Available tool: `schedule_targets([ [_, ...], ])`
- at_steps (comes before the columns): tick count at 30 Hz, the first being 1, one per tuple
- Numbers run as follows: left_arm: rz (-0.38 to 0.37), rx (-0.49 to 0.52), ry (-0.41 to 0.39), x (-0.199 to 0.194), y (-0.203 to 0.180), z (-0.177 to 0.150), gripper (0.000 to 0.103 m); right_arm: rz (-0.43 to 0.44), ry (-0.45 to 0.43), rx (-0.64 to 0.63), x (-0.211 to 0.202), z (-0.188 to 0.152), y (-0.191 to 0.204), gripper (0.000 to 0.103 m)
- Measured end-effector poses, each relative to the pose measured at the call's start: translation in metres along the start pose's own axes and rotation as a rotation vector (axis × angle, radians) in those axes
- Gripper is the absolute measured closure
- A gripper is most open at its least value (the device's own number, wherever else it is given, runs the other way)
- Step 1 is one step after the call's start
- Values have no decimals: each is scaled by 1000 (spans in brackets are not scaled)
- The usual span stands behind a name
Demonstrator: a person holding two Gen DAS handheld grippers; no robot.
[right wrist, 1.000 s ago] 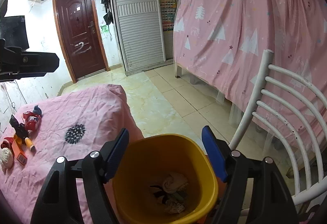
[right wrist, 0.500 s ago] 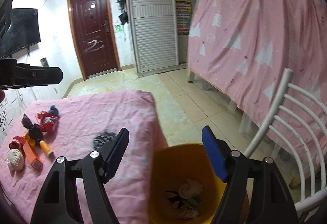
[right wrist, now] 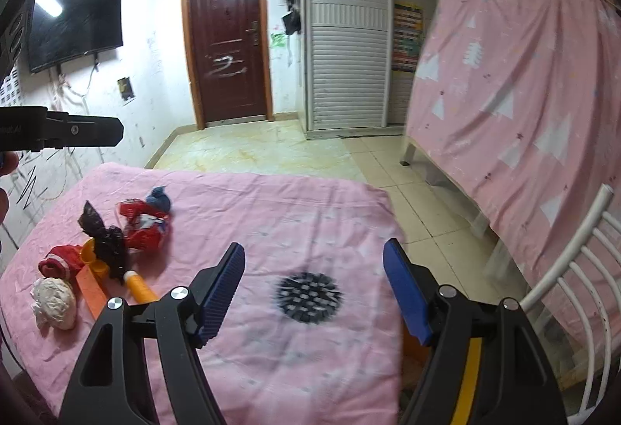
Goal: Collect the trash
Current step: 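Grasp the red striped cloth with the left tool while the right tool grasps the red Hello Kitty bag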
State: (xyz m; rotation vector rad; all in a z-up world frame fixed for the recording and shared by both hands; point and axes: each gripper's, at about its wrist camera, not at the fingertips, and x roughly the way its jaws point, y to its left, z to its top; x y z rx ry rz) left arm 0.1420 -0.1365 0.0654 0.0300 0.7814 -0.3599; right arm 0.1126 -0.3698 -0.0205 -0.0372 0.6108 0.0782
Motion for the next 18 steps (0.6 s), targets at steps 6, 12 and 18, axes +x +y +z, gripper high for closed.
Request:
schedule_targets([
  [6, 35, -19, 5, -6, 32, -8, 34, 40, 13, -35, 11, 7, 25, 36],
  [12, 56, -40, 24, -14, 65, -24, 34, 70, 29, -66, 21, 13, 48, 36],
  [18, 66, -59, 53, -20, 93, -45, 34, 96, 50, -97, 32, 18, 69, 36],
])
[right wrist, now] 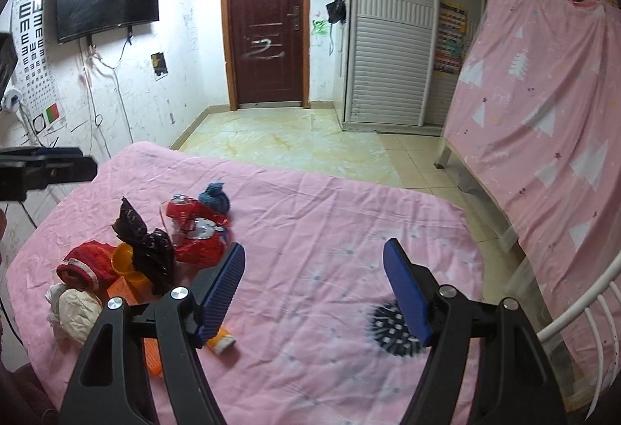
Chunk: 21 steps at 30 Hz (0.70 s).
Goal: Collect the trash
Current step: 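Grasp the red striped cloth with the left tool while the right tool grasps the red Hello Kitty bag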
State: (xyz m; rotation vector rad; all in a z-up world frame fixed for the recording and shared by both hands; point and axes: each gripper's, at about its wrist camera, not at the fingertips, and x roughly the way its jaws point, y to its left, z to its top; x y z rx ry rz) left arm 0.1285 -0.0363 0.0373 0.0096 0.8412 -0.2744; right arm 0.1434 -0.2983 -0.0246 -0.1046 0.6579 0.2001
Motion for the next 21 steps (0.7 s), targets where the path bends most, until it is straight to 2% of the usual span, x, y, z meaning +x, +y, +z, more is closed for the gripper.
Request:
schedule_targets([
  [8, -34, 3, 59, 0, 19, -32, 33, 35, 24, -32, 16, 8, 23, 36],
  [12, -53, -7, 74, 2, 21, -45, 24, 48, 33, -44, 22, 13, 33, 36],
  [21, -92, -42, 140, 18, 24, -66, 24, 101, 67, -49, 43, 21, 51, 36],
])
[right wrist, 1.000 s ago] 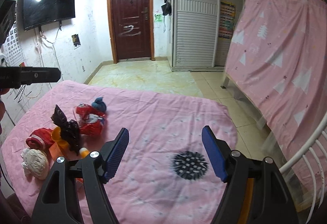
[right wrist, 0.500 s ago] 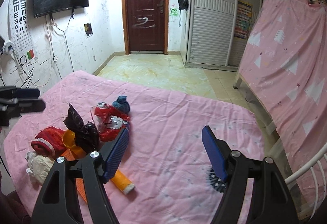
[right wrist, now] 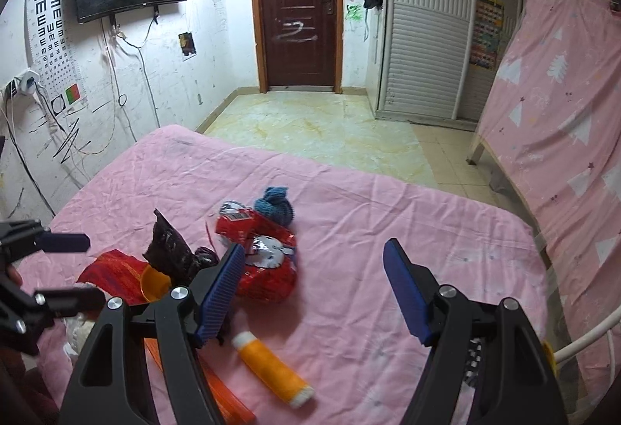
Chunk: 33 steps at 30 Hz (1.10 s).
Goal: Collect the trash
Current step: 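Grasp the red striped cloth with the left tool while the right tool grasps the red Hello Kitty bag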
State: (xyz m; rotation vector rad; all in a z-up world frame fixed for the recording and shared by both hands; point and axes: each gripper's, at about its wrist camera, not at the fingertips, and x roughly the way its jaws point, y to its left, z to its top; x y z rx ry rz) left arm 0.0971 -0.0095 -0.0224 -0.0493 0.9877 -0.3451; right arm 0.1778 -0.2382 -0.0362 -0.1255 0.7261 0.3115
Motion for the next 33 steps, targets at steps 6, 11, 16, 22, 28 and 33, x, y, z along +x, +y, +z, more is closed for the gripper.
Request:
schedule_targets([
  [6, -20, 19, 15, 9, -6, -3, 48, 55, 39, -4, 16, 1, 10, 36],
  [11, 1, 2, 11, 14, -1, -4, 75, 70, 68, -14, 29, 2, 18, 36],
  [16, 50, 13, -30, 8, 1, -5, 83, 115, 104, 21, 40, 0, 13, 36],
  [22, 88, 10, -59, 0, 6, -3, 83, 159, 130, 65, 45, -2, 4, 70],
  [28, 116, 11, -97, -13, 6, -1, 84, 165, 79, 85, 26, -3, -1, 72],
  [33, 130, 24, -139, -26, 0, 5, 84, 153, 25, 90, 4, 1, -8, 72],
])
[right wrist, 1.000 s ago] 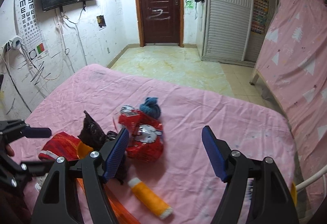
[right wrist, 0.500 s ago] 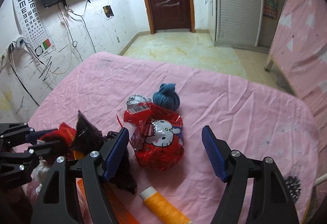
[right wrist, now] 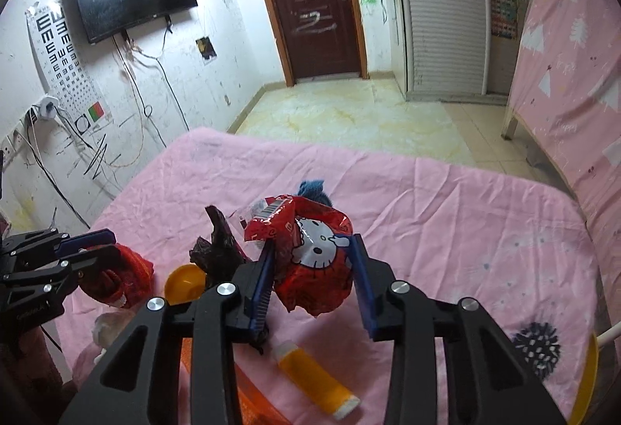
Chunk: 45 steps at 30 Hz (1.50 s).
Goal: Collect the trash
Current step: 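Carry the red cloth and Hello Kitty bag to the yellow bin and release both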
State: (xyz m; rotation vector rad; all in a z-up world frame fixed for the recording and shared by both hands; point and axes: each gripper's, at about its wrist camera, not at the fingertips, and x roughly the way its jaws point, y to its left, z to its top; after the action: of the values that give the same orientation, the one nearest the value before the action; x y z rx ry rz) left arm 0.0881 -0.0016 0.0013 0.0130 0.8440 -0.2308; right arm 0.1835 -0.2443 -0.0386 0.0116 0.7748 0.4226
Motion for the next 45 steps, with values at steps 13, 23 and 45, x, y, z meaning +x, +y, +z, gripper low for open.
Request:
schedule_targets([
  [13, 11, 22, -26, -18, -10, 20, 93, -17, -105, 48, -52, -9, -30, 71],
  [23, 44, 47, 112, 2, -8, -5, 60, -5, -128, 71, -59, -15, -44, 71],
  [45, 98, 57, 81, 1, -22, 0, 95, -49, -199, 128, -89, -29, -71, 71],
])
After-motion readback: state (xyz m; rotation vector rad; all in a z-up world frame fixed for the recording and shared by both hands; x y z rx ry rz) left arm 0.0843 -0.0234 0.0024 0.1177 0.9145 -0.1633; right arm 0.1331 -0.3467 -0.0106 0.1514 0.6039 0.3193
